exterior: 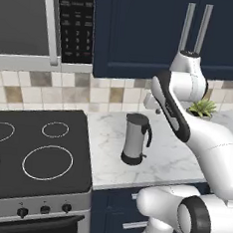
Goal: Navigate to the dishwasher.
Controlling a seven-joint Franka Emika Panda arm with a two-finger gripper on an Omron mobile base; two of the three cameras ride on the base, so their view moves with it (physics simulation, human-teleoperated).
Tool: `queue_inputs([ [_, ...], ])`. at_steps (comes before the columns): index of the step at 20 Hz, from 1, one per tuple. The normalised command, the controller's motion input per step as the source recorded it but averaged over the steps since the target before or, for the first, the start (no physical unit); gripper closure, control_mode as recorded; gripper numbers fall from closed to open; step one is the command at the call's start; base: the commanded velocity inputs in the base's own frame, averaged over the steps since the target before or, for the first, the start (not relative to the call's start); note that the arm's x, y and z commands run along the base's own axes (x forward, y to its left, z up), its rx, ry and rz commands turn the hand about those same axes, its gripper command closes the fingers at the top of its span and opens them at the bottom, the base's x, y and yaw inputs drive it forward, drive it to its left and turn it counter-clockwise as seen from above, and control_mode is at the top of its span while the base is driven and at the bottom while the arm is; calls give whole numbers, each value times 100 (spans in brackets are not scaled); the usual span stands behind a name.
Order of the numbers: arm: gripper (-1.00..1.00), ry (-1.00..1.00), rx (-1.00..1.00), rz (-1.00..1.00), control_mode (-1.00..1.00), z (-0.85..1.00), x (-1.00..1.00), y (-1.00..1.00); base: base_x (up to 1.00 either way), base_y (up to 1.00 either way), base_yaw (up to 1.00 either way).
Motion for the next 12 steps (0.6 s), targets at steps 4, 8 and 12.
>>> queue_inputs([
  [4,-100,0,0,0,100,0,-2,0,-25,0,0],
  [8,-100,0,0,0,100,0,0,0,-64,28,8],
  [12,-100,0,0,0,100,0,0,0,-28,35,45],
])
